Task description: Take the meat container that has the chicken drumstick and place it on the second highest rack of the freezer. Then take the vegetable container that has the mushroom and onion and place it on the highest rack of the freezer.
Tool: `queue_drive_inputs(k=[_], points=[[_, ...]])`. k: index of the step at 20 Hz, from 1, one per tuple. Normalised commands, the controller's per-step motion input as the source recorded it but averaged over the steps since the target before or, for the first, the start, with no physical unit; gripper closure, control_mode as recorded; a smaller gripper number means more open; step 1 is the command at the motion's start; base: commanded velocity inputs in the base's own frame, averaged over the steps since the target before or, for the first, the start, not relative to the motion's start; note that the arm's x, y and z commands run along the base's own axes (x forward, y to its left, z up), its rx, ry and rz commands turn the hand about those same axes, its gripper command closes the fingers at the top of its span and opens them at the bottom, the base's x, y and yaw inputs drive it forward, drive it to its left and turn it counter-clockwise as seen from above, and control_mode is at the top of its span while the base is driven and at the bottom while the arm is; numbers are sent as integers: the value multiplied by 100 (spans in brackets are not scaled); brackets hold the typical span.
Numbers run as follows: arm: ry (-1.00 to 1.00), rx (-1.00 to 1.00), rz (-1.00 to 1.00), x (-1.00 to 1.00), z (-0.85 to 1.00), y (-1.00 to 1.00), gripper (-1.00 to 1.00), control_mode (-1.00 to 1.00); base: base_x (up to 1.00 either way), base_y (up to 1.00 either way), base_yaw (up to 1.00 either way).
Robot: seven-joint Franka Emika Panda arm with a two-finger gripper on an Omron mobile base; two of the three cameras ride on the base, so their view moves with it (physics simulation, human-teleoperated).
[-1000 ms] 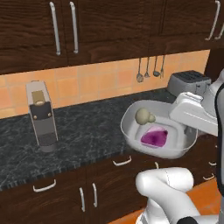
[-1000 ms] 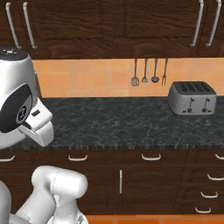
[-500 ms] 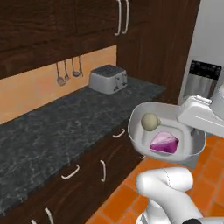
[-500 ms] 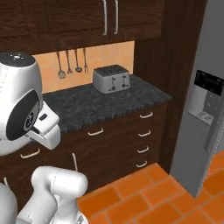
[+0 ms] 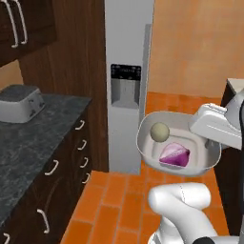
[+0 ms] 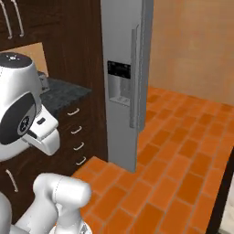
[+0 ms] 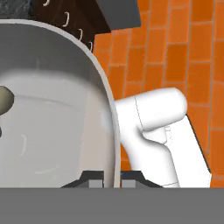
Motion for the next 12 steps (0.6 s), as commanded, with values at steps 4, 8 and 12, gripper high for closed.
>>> queue_drive_inputs(k=[4, 8, 12], points=[[0, 0, 0, 0, 0, 0, 100, 100, 57, -96, -47], [0, 0, 0, 0, 0, 0, 100, 100, 100, -81, -24], [0, 0, 0, 0, 0, 0, 100, 100, 100, -69, -21]])
